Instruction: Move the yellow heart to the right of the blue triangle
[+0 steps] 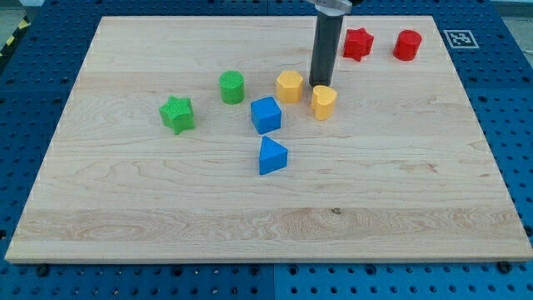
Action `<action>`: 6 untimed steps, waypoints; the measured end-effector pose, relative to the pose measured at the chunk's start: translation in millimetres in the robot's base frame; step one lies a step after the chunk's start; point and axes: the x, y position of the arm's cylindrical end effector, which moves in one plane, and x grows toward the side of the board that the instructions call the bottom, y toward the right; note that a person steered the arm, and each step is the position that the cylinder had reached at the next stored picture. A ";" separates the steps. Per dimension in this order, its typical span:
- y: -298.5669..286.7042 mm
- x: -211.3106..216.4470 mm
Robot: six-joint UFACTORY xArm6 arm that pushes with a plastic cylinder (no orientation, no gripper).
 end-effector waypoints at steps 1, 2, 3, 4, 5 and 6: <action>-0.2 2.9; -0.2 23.3; -0.2 49.4; -0.2 75.7; -0.2 98.5; -0.2 112.6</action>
